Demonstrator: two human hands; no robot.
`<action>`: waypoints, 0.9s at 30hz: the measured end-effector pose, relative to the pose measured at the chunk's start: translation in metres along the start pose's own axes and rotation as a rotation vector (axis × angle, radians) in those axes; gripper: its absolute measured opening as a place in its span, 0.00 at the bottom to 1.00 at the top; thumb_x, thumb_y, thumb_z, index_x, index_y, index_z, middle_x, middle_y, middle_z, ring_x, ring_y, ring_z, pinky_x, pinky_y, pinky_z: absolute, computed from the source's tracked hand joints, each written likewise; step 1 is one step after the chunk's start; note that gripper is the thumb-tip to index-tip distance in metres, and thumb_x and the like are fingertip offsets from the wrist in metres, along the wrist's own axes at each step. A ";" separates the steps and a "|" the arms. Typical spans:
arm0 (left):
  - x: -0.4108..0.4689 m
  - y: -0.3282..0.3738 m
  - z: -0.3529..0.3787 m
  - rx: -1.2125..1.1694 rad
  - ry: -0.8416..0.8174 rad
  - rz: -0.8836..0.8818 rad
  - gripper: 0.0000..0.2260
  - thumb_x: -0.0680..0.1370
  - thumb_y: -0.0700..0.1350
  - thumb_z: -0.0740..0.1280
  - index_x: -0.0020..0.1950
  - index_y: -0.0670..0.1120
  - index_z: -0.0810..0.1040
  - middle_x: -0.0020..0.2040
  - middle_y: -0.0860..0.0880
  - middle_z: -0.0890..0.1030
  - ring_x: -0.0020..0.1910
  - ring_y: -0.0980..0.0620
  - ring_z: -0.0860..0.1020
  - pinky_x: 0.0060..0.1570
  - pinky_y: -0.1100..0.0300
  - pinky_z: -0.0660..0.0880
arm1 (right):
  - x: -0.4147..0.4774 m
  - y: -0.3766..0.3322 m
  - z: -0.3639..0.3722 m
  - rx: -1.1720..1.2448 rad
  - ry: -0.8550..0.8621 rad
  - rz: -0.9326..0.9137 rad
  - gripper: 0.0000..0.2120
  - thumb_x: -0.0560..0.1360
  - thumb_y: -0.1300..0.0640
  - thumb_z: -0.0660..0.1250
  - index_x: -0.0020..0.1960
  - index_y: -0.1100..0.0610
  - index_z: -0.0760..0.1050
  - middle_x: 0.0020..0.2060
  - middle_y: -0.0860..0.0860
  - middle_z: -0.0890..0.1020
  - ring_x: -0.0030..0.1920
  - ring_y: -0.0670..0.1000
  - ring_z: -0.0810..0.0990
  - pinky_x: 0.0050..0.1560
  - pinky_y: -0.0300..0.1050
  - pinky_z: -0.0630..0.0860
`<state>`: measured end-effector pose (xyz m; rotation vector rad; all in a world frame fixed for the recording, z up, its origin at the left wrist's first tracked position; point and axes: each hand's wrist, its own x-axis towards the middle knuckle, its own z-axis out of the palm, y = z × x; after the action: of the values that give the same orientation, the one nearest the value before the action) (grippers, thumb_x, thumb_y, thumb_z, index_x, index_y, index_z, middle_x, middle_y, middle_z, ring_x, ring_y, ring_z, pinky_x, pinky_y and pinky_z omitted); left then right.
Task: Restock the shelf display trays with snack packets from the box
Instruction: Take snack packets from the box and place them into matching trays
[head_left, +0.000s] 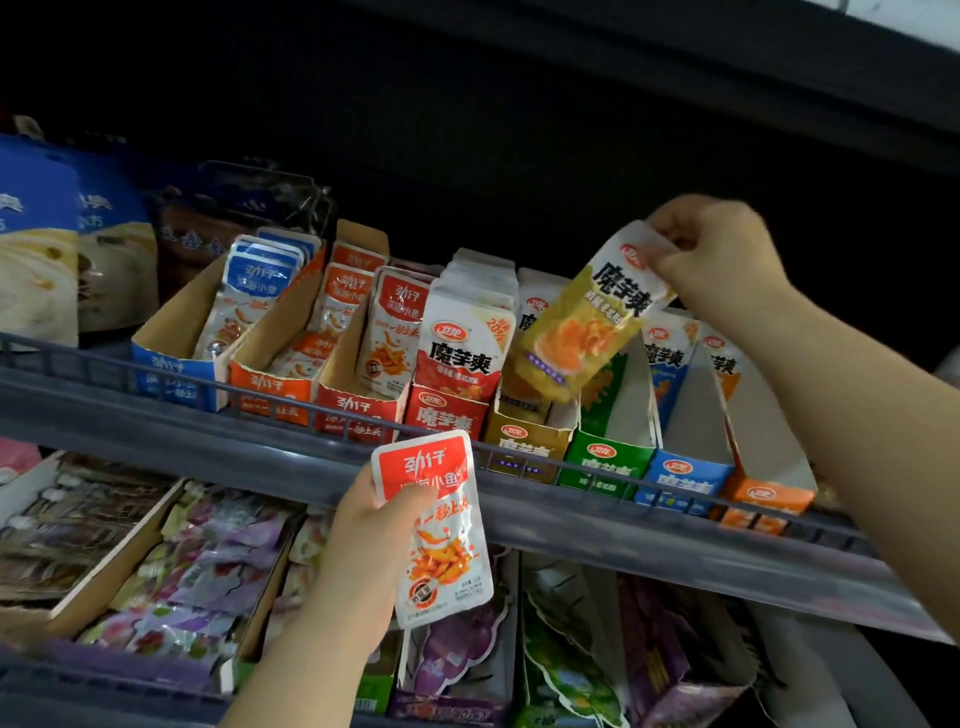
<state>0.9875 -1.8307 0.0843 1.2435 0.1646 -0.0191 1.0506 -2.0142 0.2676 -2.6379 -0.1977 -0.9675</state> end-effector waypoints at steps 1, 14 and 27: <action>0.001 0.000 0.001 0.001 -0.010 -0.001 0.06 0.76 0.40 0.63 0.48 0.51 0.74 0.44 0.48 0.81 0.43 0.47 0.79 0.39 0.54 0.74 | 0.003 0.001 0.004 -0.030 -0.009 -0.016 0.11 0.76 0.61 0.62 0.57 0.61 0.76 0.48 0.52 0.79 0.50 0.51 0.76 0.49 0.42 0.70; 0.016 -0.001 0.006 -0.009 -0.010 -0.024 0.05 0.76 0.41 0.64 0.48 0.51 0.75 0.43 0.48 0.81 0.42 0.48 0.79 0.37 0.56 0.73 | 0.027 0.011 0.053 -0.010 -0.177 0.105 0.13 0.76 0.61 0.62 0.60 0.56 0.75 0.59 0.53 0.78 0.60 0.51 0.75 0.51 0.39 0.67; 0.016 -0.001 -0.005 0.034 -0.047 0.027 0.06 0.74 0.42 0.66 0.50 0.48 0.77 0.47 0.47 0.83 0.47 0.45 0.81 0.50 0.47 0.76 | 0.020 0.006 0.098 -0.013 -0.208 0.027 0.15 0.78 0.61 0.57 0.63 0.56 0.73 0.62 0.54 0.76 0.62 0.53 0.73 0.56 0.41 0.69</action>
<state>1.0026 -1.8249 0.0794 1.2776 0.1068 -0.0273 1.1262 -1.9852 0.2090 -2.7434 -0.2036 -0.6874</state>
